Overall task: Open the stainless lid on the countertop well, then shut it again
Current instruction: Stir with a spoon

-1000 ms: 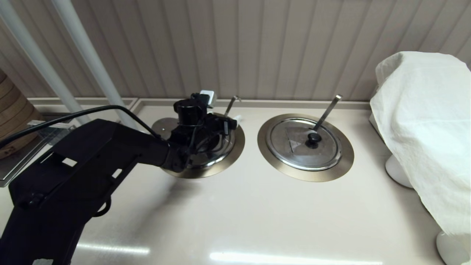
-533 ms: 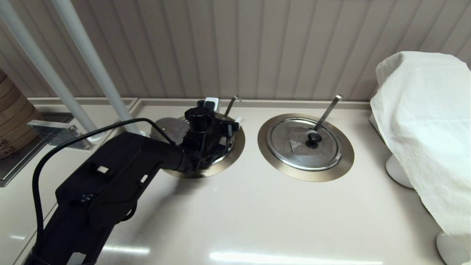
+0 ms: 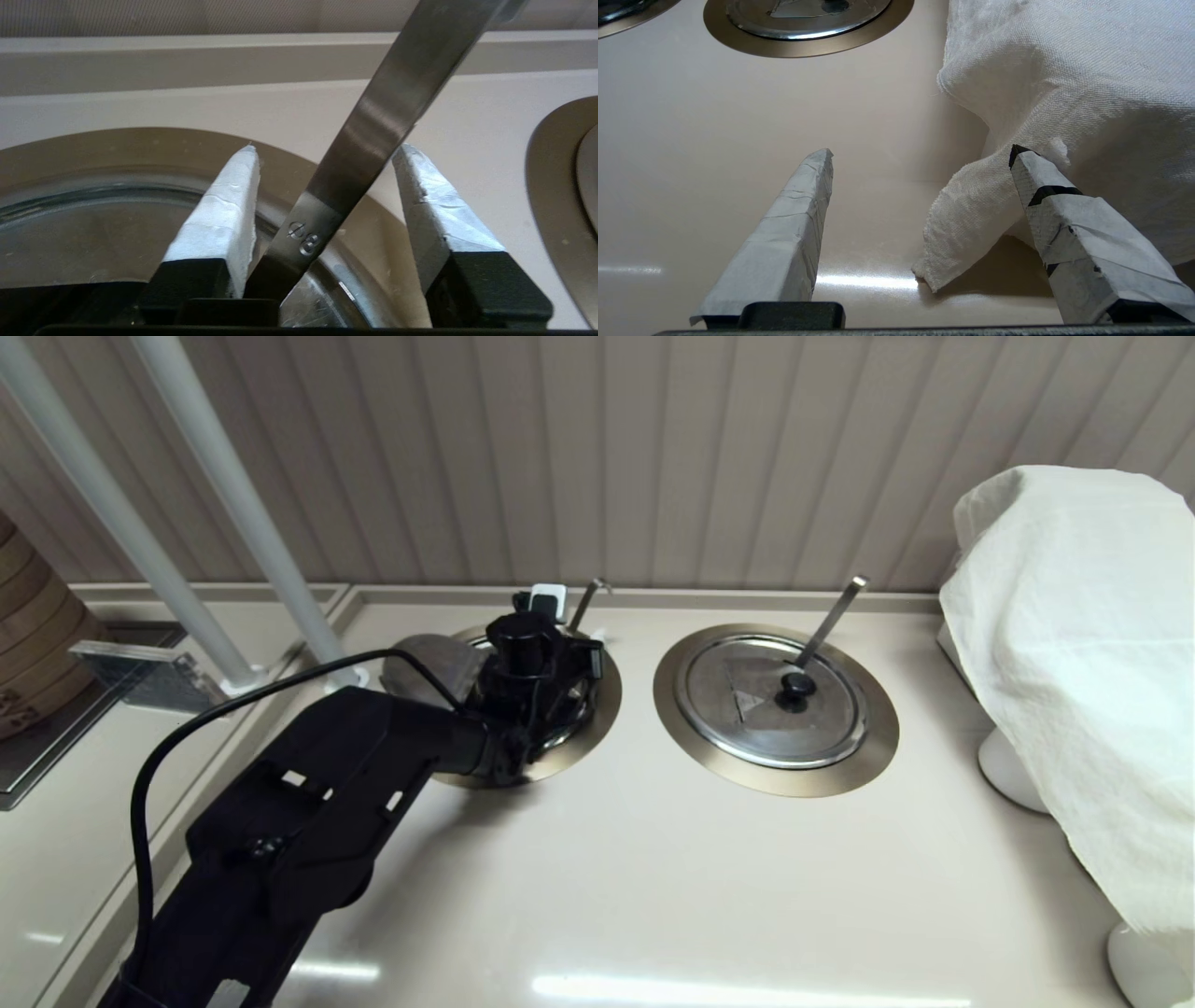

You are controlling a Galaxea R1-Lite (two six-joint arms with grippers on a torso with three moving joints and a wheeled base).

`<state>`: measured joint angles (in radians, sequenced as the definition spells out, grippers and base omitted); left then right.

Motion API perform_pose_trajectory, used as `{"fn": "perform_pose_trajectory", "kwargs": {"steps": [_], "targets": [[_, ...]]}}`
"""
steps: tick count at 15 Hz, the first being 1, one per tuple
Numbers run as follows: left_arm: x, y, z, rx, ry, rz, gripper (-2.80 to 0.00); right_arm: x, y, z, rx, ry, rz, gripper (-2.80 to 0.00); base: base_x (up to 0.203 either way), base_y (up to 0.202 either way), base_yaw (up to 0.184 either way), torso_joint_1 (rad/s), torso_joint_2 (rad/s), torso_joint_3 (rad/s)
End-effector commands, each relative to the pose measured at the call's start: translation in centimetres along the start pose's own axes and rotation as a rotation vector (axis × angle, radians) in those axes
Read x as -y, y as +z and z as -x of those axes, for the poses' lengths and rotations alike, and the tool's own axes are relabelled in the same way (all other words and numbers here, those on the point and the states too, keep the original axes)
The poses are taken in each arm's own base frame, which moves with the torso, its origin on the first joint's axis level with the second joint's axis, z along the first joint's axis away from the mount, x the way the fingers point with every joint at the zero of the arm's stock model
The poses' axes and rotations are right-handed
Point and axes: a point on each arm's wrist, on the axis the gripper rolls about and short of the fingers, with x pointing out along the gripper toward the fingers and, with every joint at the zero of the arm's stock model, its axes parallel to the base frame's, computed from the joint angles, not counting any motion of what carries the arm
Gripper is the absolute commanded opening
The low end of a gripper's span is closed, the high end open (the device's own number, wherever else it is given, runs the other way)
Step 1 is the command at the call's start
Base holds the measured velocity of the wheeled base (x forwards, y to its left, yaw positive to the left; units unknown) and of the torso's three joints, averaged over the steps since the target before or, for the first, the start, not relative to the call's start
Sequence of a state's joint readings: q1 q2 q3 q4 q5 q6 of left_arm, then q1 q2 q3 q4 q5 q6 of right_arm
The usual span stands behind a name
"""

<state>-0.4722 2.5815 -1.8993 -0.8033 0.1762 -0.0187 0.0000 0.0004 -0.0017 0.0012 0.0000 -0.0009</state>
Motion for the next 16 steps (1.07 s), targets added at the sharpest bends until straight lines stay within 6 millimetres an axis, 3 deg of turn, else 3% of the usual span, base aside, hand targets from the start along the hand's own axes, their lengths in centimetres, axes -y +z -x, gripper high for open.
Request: {"fn": "perform_pose_trajectory", "kwargs": {"steps": [1, 5, 8, 12, 16], "targets": [[0.3, 0.1, 0.0, 0.01, -0.003, 0.004, -2.8, 0.0, 0.0, 0.0, 0.001, 0.0, 0.001, 0.0, 0.0, 0.0, 0.0, 0.0, 0.0, 0.0], [0.0, -0.5, -0.1, -0.006, 0.002, -0.001, -2.8, 0.0, 0.0, 0.0, 0.0, 0.0, -0.001, 0.0, 0.0, 0.0, 0.0, 0.0, 0.0, 0.0], [-0.3, 0.4, -0.1, 0.012, 0.008, 0.003, -2.8, 0.0, 0.0, 0.0, 0.001, 0.0, -0.001, 0.0, 0.0, 0.0, 0.0, 0.0, 0.0, 0.0], [-2.6, 2.8, 0.4, 0.036, 0.069, 0.004, -2.8, 0.0, 0.0, 0.0, 0.001, 0.0, -0.001, 0.0, 0.0, 0.0, 0.0, 0.0, 0.0, 0.0], [-4.8, 3.0, 2.2, -0.04, 0.105, -0.018, -2.8, 0.0, 0.0, 0.0, 0.001, 0.0, -0.001, 0.0, 0.0, 0.0, 0.0, 0.0, 0.0, 0.0]]}}
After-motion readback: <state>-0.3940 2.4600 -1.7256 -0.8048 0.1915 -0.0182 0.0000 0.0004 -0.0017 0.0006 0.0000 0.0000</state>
